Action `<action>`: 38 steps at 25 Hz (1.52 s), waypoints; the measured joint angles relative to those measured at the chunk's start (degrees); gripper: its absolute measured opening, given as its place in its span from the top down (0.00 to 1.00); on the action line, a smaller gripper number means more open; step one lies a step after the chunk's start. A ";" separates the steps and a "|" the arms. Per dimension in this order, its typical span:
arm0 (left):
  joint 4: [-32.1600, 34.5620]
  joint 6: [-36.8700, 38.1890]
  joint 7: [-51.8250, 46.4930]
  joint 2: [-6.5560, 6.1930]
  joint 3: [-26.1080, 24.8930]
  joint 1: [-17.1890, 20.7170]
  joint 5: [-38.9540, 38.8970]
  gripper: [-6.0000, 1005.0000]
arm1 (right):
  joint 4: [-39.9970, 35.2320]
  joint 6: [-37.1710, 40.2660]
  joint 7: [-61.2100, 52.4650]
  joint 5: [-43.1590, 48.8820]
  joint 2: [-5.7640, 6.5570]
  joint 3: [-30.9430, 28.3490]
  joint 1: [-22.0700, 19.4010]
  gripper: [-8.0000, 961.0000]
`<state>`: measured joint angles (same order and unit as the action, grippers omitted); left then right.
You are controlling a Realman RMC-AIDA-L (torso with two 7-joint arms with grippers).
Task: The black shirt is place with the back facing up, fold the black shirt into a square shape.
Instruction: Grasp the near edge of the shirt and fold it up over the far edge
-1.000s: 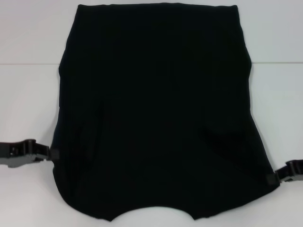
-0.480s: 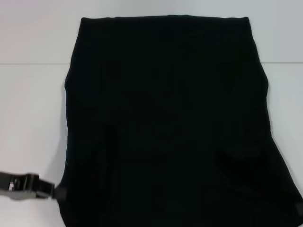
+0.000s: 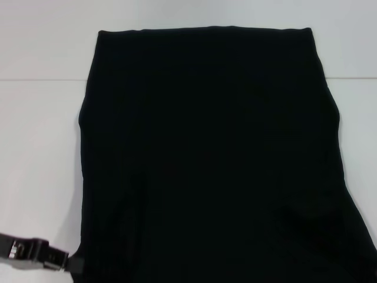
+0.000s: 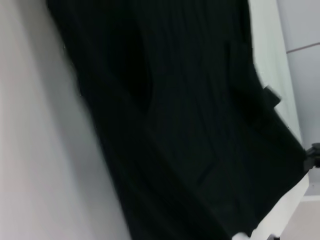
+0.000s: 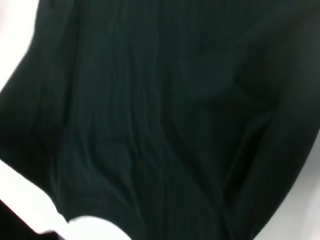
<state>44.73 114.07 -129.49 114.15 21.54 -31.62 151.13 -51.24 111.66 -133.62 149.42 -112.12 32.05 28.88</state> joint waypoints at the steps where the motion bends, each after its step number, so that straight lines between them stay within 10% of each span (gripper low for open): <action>1: -0.13 -0.09 0.16 -0.10 -0.38 -0.36 -0.65 0.97 | 0.01 -0.05 0.36 -0.20 0.03 -0.74 0.10 0.90; 10: -4.40 -1.64 -1.11 -2.37 -5.17 -4.83 -10.22 0.97 | 1.45 -0.16 3.24 -11.28 0.68 -6.04 3.52 0.89; 21: -14.33 -27.53 -6.04 -3.23 -5.34 -13.77 -14.32 0.97 | 4.48 -21.63 -2.95 -13.90 3.61 -5.55 10.59 0.88; 38: -17.74 -57.33 -8.23 0.53 3.61 -17.82 -14.89 0.97 | 17.90 -59.95 -1.57 -13.22 0.20 10.11 17.69 0.86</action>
<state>26.99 56.75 -137.72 114.67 25.15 -49.44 136.24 -33.35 51.72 -135.19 136.19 -111.92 42.16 46.58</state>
